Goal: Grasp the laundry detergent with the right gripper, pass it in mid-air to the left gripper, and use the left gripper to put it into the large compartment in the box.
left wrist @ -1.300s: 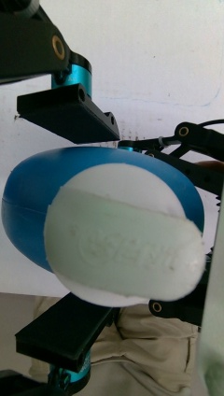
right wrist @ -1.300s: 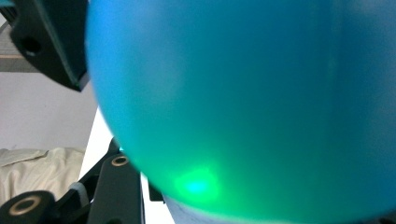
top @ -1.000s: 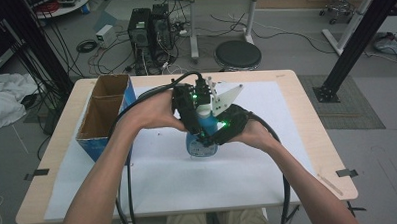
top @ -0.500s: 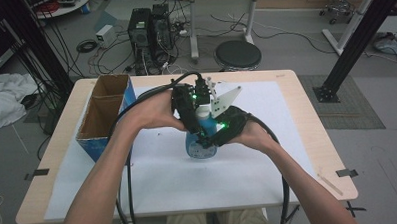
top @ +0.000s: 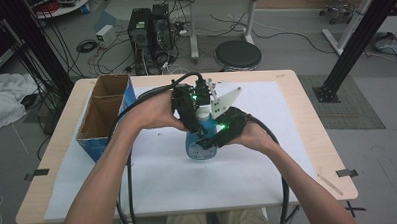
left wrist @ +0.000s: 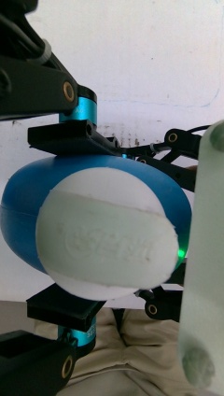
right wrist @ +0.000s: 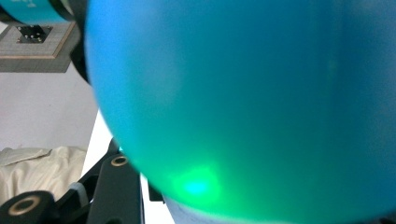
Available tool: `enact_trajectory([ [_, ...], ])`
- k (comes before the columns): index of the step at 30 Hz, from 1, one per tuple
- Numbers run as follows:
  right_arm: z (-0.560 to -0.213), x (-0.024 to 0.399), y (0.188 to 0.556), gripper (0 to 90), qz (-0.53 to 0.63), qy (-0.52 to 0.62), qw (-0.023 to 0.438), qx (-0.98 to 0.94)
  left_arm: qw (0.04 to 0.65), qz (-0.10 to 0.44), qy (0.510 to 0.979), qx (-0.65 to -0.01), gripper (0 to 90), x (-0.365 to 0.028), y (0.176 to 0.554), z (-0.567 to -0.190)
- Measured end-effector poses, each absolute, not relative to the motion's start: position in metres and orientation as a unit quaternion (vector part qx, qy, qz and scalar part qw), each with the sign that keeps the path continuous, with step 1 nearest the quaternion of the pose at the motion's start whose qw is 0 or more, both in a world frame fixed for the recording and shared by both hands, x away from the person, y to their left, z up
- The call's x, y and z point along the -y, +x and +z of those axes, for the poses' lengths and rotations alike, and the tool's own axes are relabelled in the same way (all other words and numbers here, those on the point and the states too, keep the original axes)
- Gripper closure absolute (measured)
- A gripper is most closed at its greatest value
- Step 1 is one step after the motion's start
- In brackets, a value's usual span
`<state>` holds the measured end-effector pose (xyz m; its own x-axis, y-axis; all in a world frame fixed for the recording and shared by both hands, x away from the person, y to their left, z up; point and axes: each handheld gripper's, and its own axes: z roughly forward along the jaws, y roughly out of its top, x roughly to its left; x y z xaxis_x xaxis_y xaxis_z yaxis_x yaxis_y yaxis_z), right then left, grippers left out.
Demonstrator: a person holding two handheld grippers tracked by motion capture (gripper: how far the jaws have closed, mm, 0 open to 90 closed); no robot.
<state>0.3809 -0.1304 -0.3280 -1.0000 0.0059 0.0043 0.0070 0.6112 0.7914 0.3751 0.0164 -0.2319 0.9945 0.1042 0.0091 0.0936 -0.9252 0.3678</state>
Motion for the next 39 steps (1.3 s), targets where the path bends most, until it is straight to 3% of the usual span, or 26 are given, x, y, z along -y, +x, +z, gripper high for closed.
enact_trajectory([
  [25,-0.3286,0.1323,0.3799,44.2,-0.461,-0.002,0.011,0.887,0.194,0.013,0.980,-0.051,37.7,-0.0182,0.3734,-0.2293],
  [39,-0.3316,0.1354,0.3807,32.5,-0.451,-0.014,0.007,0.892,0.187,0.011,0.981,-0.054,37.6,-0.0230,0.3711,-0.2319],
])
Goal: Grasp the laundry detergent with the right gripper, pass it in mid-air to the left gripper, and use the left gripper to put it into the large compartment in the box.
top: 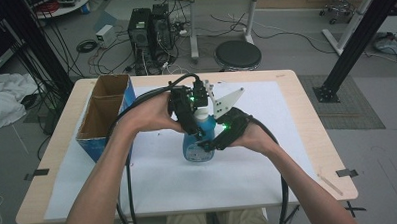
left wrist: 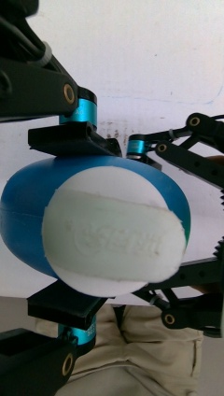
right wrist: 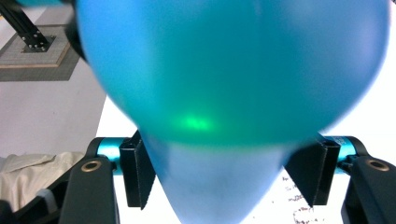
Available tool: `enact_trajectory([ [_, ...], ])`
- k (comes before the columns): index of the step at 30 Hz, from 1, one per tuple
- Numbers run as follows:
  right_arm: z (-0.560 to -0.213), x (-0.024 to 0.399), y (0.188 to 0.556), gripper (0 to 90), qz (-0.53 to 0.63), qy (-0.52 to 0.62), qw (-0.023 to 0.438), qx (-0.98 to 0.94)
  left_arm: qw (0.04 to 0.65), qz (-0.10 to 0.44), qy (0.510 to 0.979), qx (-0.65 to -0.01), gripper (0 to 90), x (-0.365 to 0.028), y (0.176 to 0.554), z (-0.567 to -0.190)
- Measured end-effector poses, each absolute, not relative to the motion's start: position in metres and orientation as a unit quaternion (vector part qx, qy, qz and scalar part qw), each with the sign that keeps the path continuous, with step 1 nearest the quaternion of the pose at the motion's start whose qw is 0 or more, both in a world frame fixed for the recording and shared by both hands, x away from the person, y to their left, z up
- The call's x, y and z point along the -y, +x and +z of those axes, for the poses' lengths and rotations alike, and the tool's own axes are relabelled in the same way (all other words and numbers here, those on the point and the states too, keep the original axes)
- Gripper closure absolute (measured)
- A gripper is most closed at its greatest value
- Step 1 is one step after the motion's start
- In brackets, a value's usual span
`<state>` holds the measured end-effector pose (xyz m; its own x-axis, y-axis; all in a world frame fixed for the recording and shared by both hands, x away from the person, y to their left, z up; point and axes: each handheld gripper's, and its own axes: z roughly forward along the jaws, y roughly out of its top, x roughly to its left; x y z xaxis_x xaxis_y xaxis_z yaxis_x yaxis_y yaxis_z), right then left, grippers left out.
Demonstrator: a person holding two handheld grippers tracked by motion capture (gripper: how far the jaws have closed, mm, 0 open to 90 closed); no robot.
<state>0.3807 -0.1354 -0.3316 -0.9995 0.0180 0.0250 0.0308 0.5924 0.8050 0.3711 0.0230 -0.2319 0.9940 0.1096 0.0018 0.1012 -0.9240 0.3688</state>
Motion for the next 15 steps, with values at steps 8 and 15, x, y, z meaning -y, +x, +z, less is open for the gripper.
enact_trajectory([
  [8,-0.331,0.139,0.379,29.0,-0.447,-0.019,0.008,0.894,0.185,0.013,0.981,-0.059,37.6,-0.030,0.370,-0.229],
  [15,-0.330,0.149,0.379,23.0,-0.430,-0.036,-0.006,0.902,0.184,0.021,0.980,-0.067,37.6,-0.040,0.369,-0.216],
])
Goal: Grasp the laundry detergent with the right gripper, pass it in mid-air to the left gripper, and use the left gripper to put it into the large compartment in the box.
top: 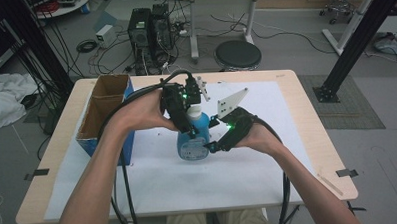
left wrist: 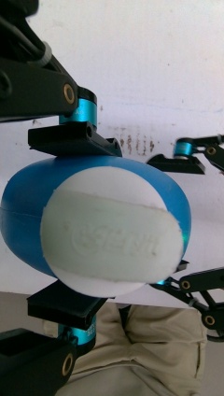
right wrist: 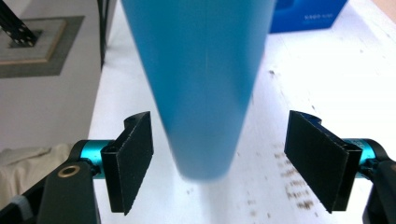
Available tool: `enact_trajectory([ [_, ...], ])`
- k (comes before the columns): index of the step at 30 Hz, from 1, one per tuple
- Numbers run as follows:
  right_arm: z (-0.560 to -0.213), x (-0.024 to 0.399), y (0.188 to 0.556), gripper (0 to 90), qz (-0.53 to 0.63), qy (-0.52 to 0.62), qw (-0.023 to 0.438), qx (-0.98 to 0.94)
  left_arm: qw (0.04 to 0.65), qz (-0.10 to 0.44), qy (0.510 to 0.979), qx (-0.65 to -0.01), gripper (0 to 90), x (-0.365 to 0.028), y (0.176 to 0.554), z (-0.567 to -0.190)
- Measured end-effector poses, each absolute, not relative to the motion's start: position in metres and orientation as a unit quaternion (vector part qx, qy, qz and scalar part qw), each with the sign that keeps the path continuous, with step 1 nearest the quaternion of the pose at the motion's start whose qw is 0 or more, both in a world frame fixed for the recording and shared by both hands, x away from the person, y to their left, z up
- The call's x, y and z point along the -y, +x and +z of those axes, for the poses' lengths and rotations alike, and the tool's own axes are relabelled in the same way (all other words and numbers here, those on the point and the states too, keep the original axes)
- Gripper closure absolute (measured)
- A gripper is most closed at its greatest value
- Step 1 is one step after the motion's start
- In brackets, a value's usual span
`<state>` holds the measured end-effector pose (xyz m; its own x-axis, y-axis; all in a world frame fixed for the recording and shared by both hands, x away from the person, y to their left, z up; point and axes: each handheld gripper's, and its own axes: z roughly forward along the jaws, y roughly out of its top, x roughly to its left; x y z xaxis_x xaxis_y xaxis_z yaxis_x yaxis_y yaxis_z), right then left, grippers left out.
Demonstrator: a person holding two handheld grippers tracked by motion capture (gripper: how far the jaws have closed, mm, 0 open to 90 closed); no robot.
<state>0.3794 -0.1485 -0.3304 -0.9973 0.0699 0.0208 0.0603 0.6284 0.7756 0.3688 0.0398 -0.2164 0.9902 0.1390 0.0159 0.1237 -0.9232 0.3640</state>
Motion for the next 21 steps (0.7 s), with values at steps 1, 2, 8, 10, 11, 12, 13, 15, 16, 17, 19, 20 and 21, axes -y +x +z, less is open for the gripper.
enact_trajectory([
  [1,-0.330,0.150,0.379,23.0,0.426,0.038,0.006,-0.904,0.185,0.023,0.980,-0.070,37.6,-0.041,0.369,-0.214],
  [2,-0.330,0.152,0.379,23.0,0.421,0.040,0.008,-0.906,0.184,0.024,0.980,-0.072,37.6,-0.043,0.370,-0.211],
  [8,-0.329,0.169,0.377,22.8,0.391,0.053,0.021,-0.919,0.177,0.036,0.979,-0.089,37.6,-0.057,0.372,-0.190],
  [10,-0.328,0.178,0.377,22.8,0.381,0.065,0.030,-0.922,0.176,0.041,0.979,-0.097,37.6,-0.064,0.373,-0.181],
  [11,-0.327,0.182,0.377,22.5,0.372,0.070,0.040,-0.925,0.175,0.044,0.978,-0.100,37.6,-0.067,0.373,-0.176],
  [12,-0.327,0.187,0.378,22.4,0.363,0.074,0.045,-0.928,0.176,0.047,0.978,-0.105,37.6,-0.071,0.374,-0.172],
  [13,-0.326,0.192,0.378,22.4,0.357,0.080,0.046,-0.930,0.173,0.049,0.978,-0.109,37.6,-0.076,0.374,-0.167],
  [15,-0.324,0.204,0.379,21.4,0.339,0.091,0.053,-0.935,0.170,0.054,0.977,-0.118,37.6,-0.084,0.375,-0.158],
  [16,-0.323,0.209,0.379,21.3,0.326,0.097,0.064,-0.938,0.168,0.057,0.976,-0.122,37.6,-0.088,0.375,-0.154],
  [17,-0.322,0.214,0.379,21.2,0.313,0.101,0.075,-0.941,0.168,0.059,0.976,-0.128,37.6,-0.091,0.375,-0.151],
  [19,-0.320,0.224,0.379,21.2,0.292,0.114,0.086,-0.946,0.161,0.062,0.975,-0.140,37.6,-0.101,0.376,-0.143],
  [20,-0.320,0.229,0.380,20.9,0.284,0.120,0.086,-0.948,0.160,0.065,0.974,-0.148,37.6,-0.107,0.377,-0.140],
  [21,-0.320,0.234,0.380,16.1,0.276,0.123,0.089,-0.949,0.159,0.068,0.973,-0.154,37.6,-0.112,0.378,-0.136],
])
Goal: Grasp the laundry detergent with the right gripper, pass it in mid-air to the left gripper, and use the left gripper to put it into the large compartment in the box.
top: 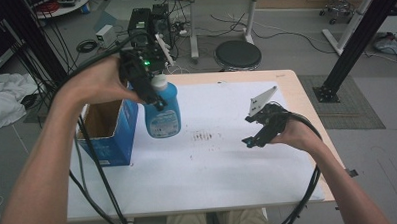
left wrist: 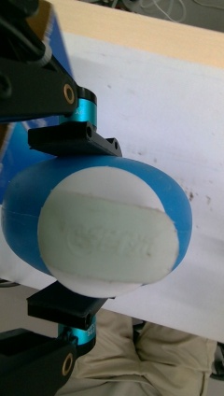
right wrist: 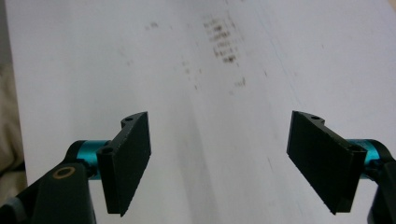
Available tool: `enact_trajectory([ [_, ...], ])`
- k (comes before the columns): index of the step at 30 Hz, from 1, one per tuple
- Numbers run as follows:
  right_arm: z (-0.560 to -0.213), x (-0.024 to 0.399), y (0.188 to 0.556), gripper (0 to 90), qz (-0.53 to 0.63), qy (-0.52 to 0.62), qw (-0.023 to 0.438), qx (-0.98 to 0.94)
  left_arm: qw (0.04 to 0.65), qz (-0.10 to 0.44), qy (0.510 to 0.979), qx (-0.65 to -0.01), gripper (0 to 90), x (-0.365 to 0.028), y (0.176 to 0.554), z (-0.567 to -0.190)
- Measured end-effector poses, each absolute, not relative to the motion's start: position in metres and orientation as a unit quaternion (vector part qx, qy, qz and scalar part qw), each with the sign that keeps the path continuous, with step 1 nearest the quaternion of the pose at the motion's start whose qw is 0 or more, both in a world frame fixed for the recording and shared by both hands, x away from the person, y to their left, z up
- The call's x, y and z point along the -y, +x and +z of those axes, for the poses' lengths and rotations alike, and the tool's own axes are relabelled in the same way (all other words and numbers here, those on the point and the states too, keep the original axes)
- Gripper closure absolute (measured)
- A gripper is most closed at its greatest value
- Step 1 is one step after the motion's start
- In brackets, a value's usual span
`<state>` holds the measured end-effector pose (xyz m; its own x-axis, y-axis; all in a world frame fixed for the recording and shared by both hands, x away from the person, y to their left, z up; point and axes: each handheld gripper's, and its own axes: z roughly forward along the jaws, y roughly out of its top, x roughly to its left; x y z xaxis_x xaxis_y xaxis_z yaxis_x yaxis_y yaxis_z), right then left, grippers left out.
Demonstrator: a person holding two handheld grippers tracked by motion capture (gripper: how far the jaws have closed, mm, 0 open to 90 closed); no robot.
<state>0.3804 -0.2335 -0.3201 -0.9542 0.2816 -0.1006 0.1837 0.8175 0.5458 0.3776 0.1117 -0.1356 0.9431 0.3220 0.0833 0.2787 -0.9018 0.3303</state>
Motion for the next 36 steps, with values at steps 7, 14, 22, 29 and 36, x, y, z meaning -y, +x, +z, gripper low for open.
enact_trajectory([
  [7,-0.325,0.253,0.381,12.1,0.220,0.144,0.111,-0.958,0.156,0.085,0.964,-0.199,37.6,-0.148,0.381,-0.109],
  [14,-0.333,0.266,0.380,12.1,0.205,0.163,0.117,-0.958,0.147,0.096,0.956,-0.235,37.6,-0.179,0.383,-0.091],
  [22,-0.337,0.273,0.380,12.1,0.206,0.173,0.118,-0.956,0.136,0.102,0.947,-0.273,37.6,-0.210,0.387,-0.087],
  [29,-0.341,0.276,0.380,12.1,0.205,0.178,0.116,-0.956,0.131,0.108,0.942,-0.290,37.6,-0.230,0.392,-0.091],
  [36,-0.344,0.280,0.379,12.1,0.202,0.184,0.119,-0.954,0.120,0.099,0.940,-0.303,37.6,-0.243,0.404,-0.103],
])
